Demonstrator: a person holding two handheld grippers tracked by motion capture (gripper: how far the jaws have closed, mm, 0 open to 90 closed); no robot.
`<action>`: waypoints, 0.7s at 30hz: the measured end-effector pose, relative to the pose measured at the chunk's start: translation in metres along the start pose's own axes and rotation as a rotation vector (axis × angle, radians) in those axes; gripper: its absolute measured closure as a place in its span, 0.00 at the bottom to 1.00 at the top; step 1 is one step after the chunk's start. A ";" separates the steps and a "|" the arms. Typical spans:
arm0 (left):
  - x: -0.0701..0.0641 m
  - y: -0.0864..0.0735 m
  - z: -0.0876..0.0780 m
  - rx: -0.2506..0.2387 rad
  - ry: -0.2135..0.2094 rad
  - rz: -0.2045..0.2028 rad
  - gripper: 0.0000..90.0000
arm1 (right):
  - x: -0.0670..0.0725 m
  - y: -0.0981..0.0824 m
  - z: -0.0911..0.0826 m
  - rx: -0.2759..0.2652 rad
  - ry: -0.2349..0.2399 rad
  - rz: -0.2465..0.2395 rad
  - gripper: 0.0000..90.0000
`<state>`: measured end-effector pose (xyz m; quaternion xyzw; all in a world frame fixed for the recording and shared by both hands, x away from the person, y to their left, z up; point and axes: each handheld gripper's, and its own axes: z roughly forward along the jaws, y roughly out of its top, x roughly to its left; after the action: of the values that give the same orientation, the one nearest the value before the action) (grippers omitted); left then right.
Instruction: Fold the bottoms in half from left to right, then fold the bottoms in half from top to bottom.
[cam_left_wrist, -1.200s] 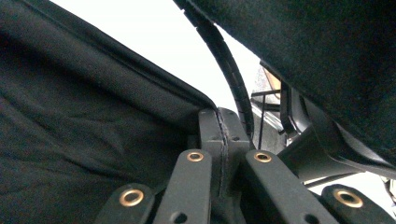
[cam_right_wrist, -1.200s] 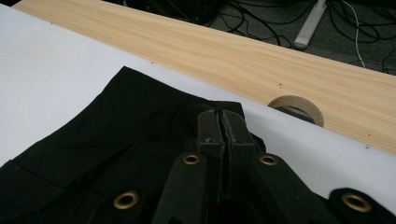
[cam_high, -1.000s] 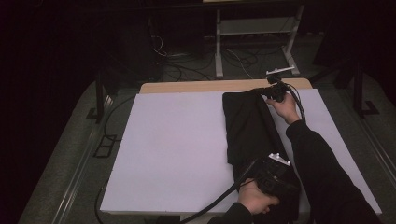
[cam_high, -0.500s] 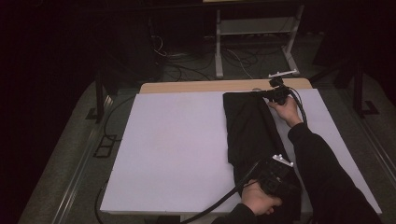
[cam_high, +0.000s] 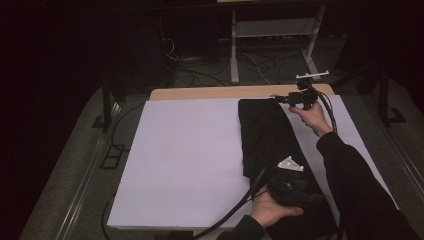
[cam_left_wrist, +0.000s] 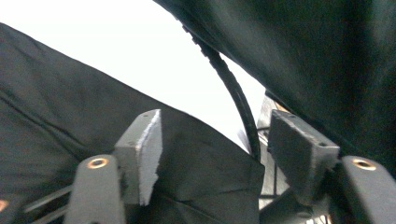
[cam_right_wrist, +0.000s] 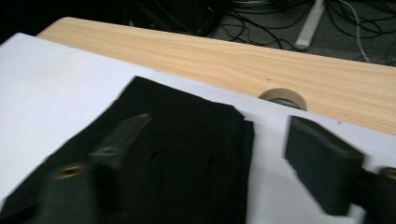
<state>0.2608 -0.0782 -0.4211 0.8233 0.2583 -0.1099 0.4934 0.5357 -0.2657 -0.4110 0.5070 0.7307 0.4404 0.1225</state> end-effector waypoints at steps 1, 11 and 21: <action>0.001 0.002 -0.005 -0.009 0.018 0.008 0.34 | 0.001 0.000 -0.002 -0.002 0.003 -0.002 0.15; 0.021 0.013 -0.050 -0.079 0.119 0.066 0.16 | 0.006 -0.003 -0.016 0.004 0.065 0.007 0.02; 0.042 0.022 -0.075 -0.093 0.195 0.099 0.01 | 0.008 -0.006 -0.023 0.037 0.086 0.017 0.01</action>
<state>0.3026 -0.0084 -0.3860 0.8181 0.2687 0.0071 0.5083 0.5132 -0.2712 -0.4001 0.4957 0.7390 0.4495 0.0779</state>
